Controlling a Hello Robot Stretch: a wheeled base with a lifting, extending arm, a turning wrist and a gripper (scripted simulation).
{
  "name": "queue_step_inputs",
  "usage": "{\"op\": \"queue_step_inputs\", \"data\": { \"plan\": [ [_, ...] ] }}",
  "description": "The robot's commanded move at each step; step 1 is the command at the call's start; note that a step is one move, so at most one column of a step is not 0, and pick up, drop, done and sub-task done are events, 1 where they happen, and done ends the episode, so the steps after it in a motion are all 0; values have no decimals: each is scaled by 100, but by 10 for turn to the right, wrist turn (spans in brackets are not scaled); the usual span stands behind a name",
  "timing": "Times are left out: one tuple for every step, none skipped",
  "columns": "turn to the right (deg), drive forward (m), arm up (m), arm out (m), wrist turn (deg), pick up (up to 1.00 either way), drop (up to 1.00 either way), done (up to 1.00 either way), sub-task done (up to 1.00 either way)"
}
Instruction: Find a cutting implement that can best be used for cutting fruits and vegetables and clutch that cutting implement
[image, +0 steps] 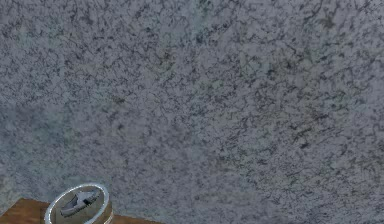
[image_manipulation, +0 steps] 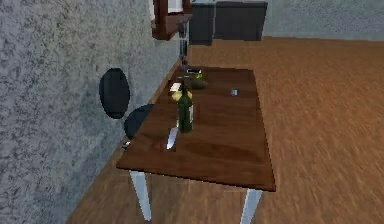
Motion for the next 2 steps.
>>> {"op": "queue_step_inputs", "data": {
  "plan": [
    [-30, 0, 0, 0, 0, 0, 0, 0, 0],
    [450, 0, 0, 0, 0, 0, 0, 0, 0]
  ]
}}
